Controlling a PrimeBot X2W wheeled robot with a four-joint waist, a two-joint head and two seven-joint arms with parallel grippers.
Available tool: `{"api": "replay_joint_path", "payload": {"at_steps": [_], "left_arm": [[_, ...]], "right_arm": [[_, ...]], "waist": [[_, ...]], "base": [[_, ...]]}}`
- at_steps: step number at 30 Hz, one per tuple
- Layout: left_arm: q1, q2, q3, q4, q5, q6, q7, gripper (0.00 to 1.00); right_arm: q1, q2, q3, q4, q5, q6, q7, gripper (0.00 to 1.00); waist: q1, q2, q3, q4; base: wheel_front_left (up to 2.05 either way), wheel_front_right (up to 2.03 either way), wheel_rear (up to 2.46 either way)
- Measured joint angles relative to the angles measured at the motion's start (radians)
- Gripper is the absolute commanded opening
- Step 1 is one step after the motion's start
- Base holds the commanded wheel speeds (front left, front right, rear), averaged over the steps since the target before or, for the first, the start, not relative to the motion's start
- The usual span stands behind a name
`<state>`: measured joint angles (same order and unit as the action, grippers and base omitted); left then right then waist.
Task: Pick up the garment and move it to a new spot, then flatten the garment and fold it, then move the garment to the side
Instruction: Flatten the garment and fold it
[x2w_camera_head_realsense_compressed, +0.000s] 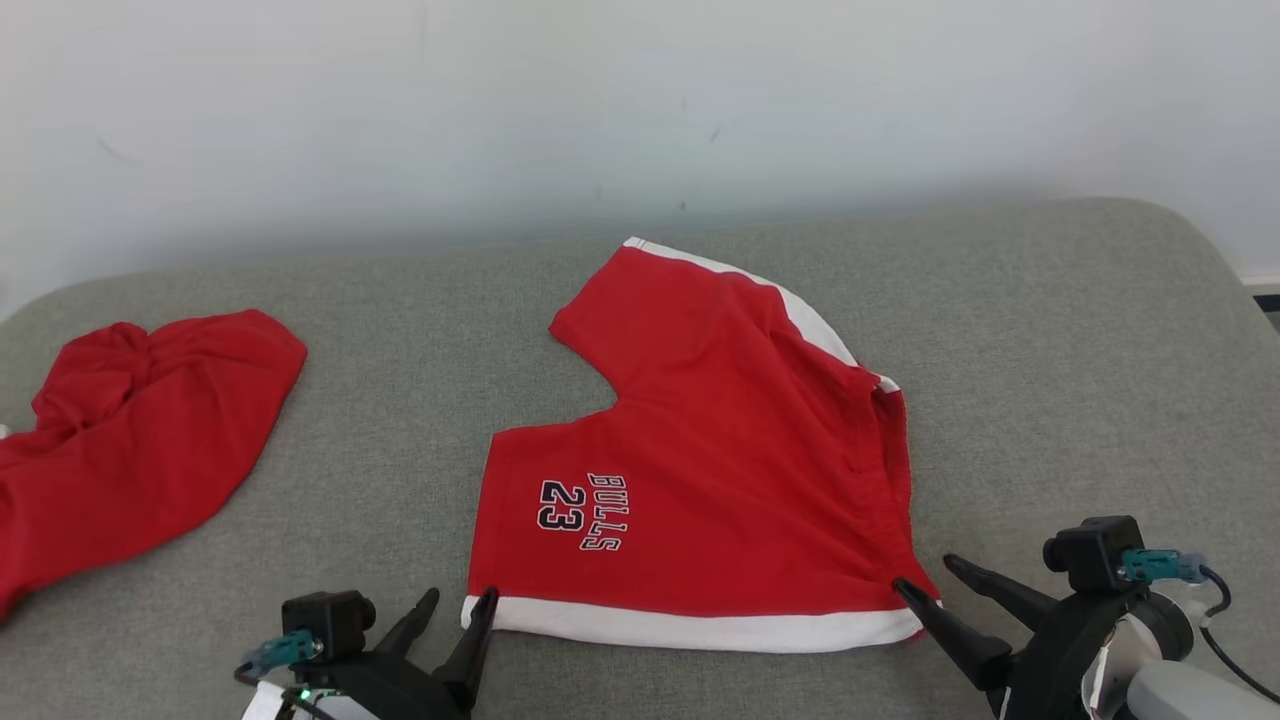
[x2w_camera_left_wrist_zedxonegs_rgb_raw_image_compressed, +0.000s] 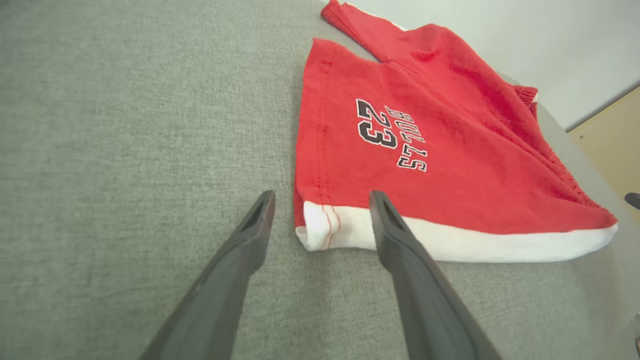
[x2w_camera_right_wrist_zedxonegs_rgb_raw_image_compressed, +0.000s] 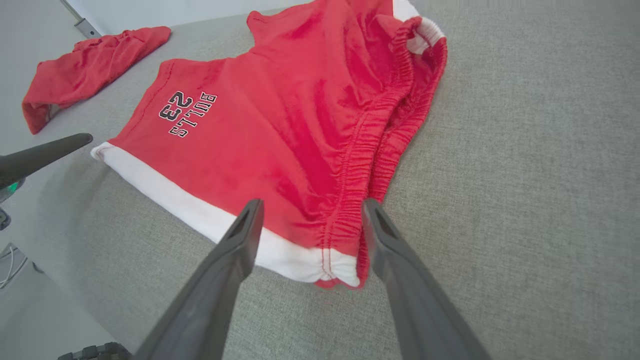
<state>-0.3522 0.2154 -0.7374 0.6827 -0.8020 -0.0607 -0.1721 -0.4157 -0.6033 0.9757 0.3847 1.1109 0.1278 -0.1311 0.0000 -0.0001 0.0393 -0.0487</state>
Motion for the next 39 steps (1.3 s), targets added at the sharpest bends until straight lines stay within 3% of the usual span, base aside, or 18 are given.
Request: {"api": "replay_joint_path", "payload": {"at_steps": [8, 18, 23, 30, 39], "left_arm": [[0.032, 0.019, 0.025, -0.080, -0.007, 0.037, -0.030, 1.00], [0.059, 0.072, -0.037, -0.118, 0.117, 0.136, -0.031, 1.00], [0.060, 0.071, -0.051, -0.142, 0.152, 0.150, -0.031, 1.00], [0.049, 0.064, -0.064, -0.147, 0.185, 0.166, -0.012, 1.00], [0.017, 0.044, -0.087, -0.131, 0.224, 0.175, 0.026, 1.00]], "right_arm": [[0.045, -0.032, -0.020, -0.028, 0.006, -0.006, -0.045, 1.00], [0.092, -0.033, -0.006, -0.062, -0.023, -0.134, -0.046, 1.00], [0.118, -0.032, -0.011, -0.075, -0.023, -0.182, -0.054, 1.00], [0.115, -0.013, -0.011, -0.095, -0.048, -0.216, -0.055, 1.00], [0.090, -0.010, 0.002, -0.093, -0.092, -0.234, -0.044, 1.00]], "waist": [[-0.0001, 0.0000, -0.031, 0.006], [0.0001, 0.0002, -0.031, 0.010], [0.0001, 0.0002, -0.017, 0.010], [0.0001, 0.0002, 0.001, 0.014], [0.0001, 0.0002, 0.012, 0.019]], "base": [[0.00, 0.00, 0.00], [0.00, 0.00, 0.00], [0.00, 0.00, 0.00], [0.00, 0.00, 0.00], [0.00, 0.00, 0.00]]}}
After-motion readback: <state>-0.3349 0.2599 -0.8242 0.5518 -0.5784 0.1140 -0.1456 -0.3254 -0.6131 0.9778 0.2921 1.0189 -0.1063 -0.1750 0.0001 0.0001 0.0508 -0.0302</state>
